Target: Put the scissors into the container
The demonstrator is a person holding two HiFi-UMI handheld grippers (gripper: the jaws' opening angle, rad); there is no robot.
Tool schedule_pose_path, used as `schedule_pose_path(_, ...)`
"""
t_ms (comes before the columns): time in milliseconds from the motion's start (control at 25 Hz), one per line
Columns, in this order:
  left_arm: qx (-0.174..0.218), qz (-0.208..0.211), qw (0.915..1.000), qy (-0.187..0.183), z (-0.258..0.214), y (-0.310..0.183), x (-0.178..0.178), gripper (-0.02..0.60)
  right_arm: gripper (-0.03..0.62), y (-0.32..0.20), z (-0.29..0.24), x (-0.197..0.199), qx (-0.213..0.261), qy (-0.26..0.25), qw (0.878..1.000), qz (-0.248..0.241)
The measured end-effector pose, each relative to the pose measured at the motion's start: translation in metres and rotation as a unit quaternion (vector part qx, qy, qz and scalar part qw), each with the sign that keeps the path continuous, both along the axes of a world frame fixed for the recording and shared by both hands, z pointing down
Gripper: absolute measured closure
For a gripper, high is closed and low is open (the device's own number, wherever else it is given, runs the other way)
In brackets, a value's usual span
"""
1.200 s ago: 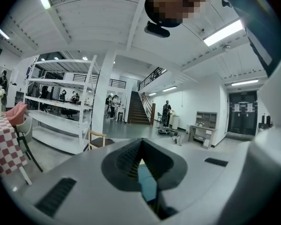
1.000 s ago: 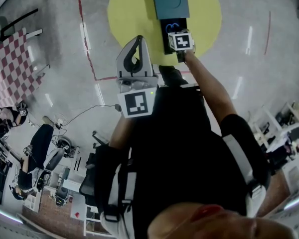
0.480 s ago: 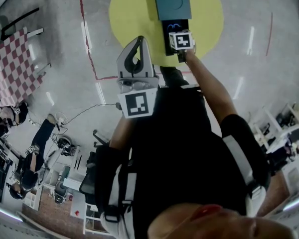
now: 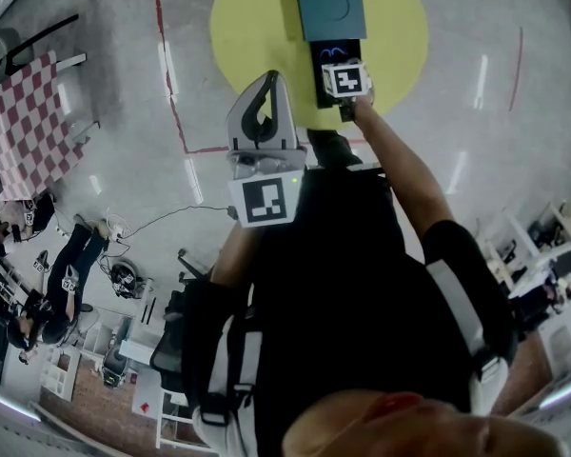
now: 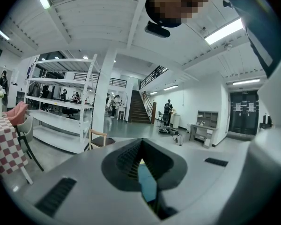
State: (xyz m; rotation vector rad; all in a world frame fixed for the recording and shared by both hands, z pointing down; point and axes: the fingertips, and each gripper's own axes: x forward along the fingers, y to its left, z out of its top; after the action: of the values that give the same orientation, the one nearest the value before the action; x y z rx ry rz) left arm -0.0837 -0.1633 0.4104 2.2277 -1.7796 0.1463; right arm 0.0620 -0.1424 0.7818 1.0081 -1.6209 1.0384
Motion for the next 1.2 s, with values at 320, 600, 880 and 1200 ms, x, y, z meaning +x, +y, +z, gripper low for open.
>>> schedule_pose_path(320,0.009,0.001,1.0,0.002,-0.005,0.006,0.005,0.584,0.514,-0.006,-0.018,0.001,0.034,-0.01,0.999,-0.005)
schedule_pose_path(600,0.023,0.003,0.9997,0.005,-0.018,0.016,0.011,0.586,0.516,-0.019,-0.065,0.013,0.112,-0.023,0.993,-0.002)
schedule_pose_path(880,0.04,0.0,0.9992,0.006,-0.038,0.037,0.031,0.584,0.555,-0.016,-0.14,0.027,0.191,-0.081,0.978,0.017)
schedule_pose_path(1200,0.043,-0.017,0.9989,0.009,-0.05,0.077,0.061,0.586,0.594,0.002,-0.222,0.056,0.277,-0.129,0.952,0.025)
